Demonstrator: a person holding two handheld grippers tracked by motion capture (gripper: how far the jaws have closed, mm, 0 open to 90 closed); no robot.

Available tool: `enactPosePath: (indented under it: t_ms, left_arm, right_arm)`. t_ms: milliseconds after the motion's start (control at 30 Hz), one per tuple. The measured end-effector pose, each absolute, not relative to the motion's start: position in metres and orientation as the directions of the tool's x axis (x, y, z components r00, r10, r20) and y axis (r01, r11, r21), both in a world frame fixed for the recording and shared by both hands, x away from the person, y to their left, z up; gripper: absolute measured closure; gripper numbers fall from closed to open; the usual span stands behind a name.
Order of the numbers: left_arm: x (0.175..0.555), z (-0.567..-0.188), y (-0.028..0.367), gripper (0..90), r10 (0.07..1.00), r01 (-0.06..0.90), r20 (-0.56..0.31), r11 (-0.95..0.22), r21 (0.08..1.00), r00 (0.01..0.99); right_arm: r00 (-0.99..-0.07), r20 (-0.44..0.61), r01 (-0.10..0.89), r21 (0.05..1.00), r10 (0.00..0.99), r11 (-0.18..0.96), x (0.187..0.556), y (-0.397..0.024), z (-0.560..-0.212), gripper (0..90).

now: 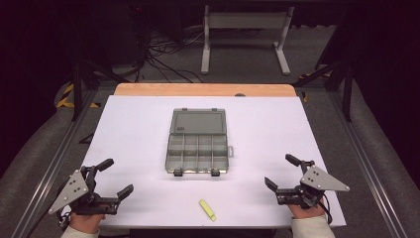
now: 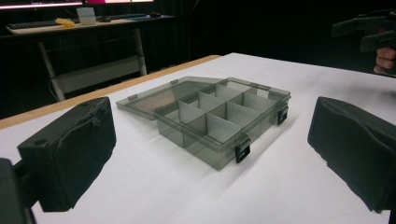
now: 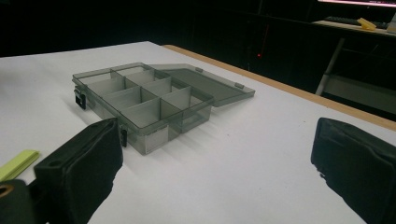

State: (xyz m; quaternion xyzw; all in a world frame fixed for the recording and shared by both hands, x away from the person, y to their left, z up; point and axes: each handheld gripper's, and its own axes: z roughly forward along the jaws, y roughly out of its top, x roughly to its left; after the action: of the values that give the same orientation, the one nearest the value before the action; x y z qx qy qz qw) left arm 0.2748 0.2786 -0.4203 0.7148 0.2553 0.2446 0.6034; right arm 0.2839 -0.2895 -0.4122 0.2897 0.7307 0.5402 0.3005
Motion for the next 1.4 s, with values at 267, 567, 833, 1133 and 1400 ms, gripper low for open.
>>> enactPosePath:
  t_ms: [267,567,833,1133,1400]
  left_arm:
    - [0.275,-0.421,0.279,1.5,0.661,0.071,0.04,-0.14,0.988,0.75]
    - [0.275,-0.421,0.279,1.5,0.661,0.072,0.038,-0.138,0.988,0.749]
    - [0.274,-0.421,0.28,1.5,0.665,0.073,0.044,-0.147,0.986,0.746]
    - [0.274,-0.421,0.278,1.5,0.666,0.075,0.047,-0.153,0.985,0.744]
    - [0.275,-0.422,0.279,1.4,0.67,0.077,0.044,-0.15,0.986,0.741]
  right_arm:
    - [-0.656,-0.122,0.101,0.964,0.745,0.246,0.284,-0.289,-0.412,2.8]
    - [-0.662,-0.13,0.099,0.961,0.738,0.258,0.284,-0.286,-0.41,3.0]
    - [-0.688,-0.123,0.099,0.96,0.715,0.261,0.286,-0.28,-0.407,3.0]
    - [-0.722,-0.115,0.089,0.963,0.682,0.255,0.286,-0.261,-0.395,3.0]
    - [-0.764,-0.115,0.08,0.96,0.635,0.27,0.29,-0.235,-0.389,2.9]
